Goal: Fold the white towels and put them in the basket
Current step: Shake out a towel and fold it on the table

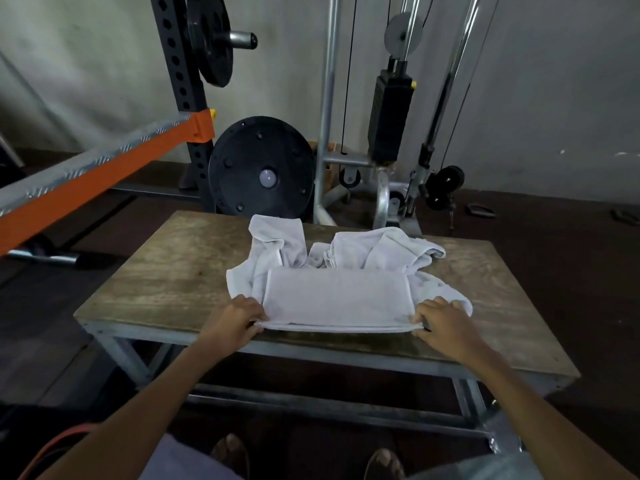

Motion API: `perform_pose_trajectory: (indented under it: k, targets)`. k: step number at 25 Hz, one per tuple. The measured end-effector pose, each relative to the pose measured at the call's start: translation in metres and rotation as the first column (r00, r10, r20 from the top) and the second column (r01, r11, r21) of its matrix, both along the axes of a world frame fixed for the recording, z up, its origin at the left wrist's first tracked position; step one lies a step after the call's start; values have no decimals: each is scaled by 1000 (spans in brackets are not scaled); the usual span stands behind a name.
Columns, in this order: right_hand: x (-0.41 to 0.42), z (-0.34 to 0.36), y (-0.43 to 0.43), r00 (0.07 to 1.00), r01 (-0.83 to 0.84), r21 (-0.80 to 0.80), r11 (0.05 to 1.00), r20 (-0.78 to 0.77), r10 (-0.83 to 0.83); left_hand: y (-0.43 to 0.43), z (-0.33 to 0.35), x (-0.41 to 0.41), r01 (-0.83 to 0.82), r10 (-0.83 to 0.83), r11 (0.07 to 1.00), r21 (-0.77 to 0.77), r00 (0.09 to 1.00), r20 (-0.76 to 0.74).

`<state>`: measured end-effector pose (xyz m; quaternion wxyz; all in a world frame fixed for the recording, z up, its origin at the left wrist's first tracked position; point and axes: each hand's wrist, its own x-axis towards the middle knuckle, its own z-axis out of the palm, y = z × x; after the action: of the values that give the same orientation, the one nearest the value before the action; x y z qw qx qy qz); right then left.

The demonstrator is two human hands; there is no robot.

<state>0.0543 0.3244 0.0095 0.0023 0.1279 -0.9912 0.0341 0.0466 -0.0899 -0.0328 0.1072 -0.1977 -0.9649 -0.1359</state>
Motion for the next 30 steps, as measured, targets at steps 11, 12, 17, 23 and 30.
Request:
perform_pose_trajectory:
  k: [11,12,17,23,30]
  targets:
    - [-19,-27,-94,936,-21,-127,992,-352,-25,97,6,-7,-90,97,992,93,993,-65]
    - [-25,-33,-109,936,-26,-155,988,-350,-30,111,1,-11,-121,124,990,75,992,-27]
    - [-46,-70,-117,980,-24,-1,1000,-197,23,123,-38,-28,-228,235,965,-127,971,41]
    - [-49,-72,-57,982,136,142,980,-152,-114,109,-53,-28,-284,291,947,-149,956,29]
    - [-44,-63,-32,986,143,227,963,-116,-120,85,-52,-19,-358,365,922,-146,931,24]
